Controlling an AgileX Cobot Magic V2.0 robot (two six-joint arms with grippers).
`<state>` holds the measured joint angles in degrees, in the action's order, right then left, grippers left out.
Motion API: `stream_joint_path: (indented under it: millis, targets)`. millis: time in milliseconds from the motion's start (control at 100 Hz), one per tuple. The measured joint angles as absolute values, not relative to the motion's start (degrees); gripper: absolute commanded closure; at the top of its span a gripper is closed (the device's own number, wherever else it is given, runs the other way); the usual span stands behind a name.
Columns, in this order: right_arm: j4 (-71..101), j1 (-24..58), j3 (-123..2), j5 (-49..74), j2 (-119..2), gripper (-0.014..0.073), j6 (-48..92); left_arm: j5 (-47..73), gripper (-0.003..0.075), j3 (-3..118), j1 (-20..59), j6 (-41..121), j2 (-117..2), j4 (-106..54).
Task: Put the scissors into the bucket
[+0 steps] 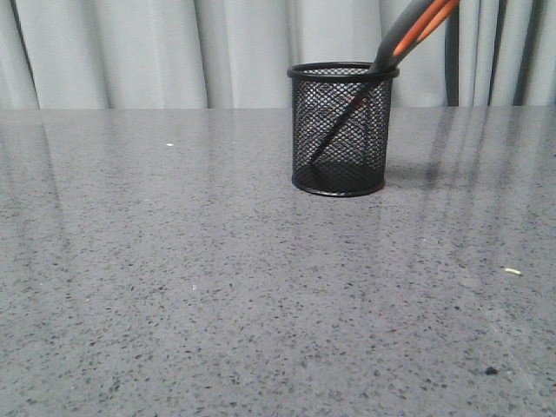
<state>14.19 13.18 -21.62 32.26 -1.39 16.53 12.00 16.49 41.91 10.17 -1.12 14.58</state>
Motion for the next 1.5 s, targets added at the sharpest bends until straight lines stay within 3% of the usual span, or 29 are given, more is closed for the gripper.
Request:
stream_joint_path:
  millis: [120,300,570,750,1500]
  targets:
    - [14.2,13.2,-21.6,32.3,-1.4,0.0638,16.5,7.9,0.0740,13.0,38.0,10.2,-1.1,10.2]
    - [14.2,13.2,-21.6,32.3,-1.4,0.0638,16.5,4.6,0.0740,4.5,24.7,7.7,-1.1,1.1]
    - [14.3,13.2,-21.6,32.3,-1.4,0.0638,16.5,10.3,0.0740,0.0,10.6,-4.7,0.2,-0.8]
    - [14.3,13.2,-21.6,32.3,-1.4,0.0638,16.5,19.2,0.0740,0.0,8.9,-6.0,0.2,-1.0]
    - [14.3,13.2,-21.6,32.3,-1.4,0.0638,16.5,19.5,0.0740,0.0,8.8,-6.3,0.2,-1.4]
